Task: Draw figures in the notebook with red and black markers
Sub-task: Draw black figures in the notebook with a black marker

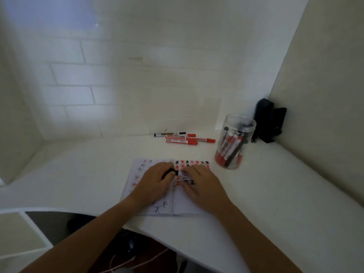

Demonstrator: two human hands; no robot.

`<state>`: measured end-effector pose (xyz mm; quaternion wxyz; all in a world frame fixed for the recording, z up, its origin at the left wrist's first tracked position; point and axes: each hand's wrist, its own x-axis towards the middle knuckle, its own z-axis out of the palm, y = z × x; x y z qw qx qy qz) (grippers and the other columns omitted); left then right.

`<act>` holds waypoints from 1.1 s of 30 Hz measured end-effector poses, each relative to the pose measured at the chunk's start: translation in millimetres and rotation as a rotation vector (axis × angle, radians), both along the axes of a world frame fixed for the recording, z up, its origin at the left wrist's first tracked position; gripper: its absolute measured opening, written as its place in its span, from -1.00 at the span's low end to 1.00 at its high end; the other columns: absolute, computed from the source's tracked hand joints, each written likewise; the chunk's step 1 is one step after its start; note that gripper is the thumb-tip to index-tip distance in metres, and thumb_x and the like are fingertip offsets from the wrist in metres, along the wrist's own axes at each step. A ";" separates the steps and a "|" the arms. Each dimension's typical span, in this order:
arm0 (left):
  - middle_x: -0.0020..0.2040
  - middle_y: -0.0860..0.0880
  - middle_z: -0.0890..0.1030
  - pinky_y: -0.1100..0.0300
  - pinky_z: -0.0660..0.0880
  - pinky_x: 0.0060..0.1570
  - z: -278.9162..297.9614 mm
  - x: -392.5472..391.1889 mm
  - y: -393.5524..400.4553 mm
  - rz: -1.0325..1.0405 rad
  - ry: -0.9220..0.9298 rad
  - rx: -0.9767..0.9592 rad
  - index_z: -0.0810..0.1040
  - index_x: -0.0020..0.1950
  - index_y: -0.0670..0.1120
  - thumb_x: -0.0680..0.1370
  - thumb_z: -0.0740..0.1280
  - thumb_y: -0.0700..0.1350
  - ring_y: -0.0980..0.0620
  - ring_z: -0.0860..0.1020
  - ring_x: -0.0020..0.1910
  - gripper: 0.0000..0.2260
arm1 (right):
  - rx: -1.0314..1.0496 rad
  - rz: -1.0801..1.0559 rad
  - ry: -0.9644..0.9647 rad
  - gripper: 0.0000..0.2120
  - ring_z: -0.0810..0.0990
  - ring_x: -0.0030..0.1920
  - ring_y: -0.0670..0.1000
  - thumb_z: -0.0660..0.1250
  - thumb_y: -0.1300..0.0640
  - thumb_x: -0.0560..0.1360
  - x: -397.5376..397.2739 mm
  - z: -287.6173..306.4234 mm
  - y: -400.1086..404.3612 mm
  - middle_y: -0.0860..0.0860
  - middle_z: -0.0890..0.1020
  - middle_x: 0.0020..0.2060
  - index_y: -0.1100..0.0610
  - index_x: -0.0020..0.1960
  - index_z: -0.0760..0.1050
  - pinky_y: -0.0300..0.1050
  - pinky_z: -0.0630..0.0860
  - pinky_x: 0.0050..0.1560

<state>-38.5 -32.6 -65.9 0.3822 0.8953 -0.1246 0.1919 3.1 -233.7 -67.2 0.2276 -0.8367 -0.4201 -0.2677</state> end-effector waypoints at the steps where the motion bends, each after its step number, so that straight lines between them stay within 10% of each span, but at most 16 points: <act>1: -0.27 0.06 0.51 0.03 0.42 -0.18 1.5 -1.3 0.0 -0.015 0.001 -0.001 0.46 -0.16 -0.03 0.58 0.13 0.04 0.07 0.48 -0.23 -0.77 | 0.007 -0.006 -0.013 -0.77 0.61 -0.01 0.05 0.33 0.05 0.59 -2.4 -4.0 5.1 0.03 0.65 0.01 0.13 0.18 0.58 -0.03 0.59 0.00; 15: -0.23 0.10 0.58 0.04 0.48 -0.16 -7.3 3.4 3.2 -0.094 -0.037 0.089 0.51 -0.11 0.04 0.68 0.12 0.08 0.12 0.53 -0.21 -0.73 | -0.063 -0.214 -0.119 -0.66 0.62 -0.39 0.03 0.14 -0.16 0.66 -9.6 -18.6 13.7 -0.04 0.66 -0.24 0.00 0.16 0.60 -0.11 0.48 -0.49; 33: -0.25 0.01 0.52 0.07 0.35 -0.15 -8.0 0.5 -0.5 -0.082 -0.207 0.259 0.52 -0.07 -0.09 0.71 -0.06 0.14 0.08 0.40 -0.26 -0.53 | -0.036 -0.138 -0.183 -0.69 0.58 -0.46 0.01 0.15 -0.11 0.66 -13.3 -16.7 13.9 -0.02 0.65 -0.30 0.05 0.13 0.58 -0.14 0.46 -0.56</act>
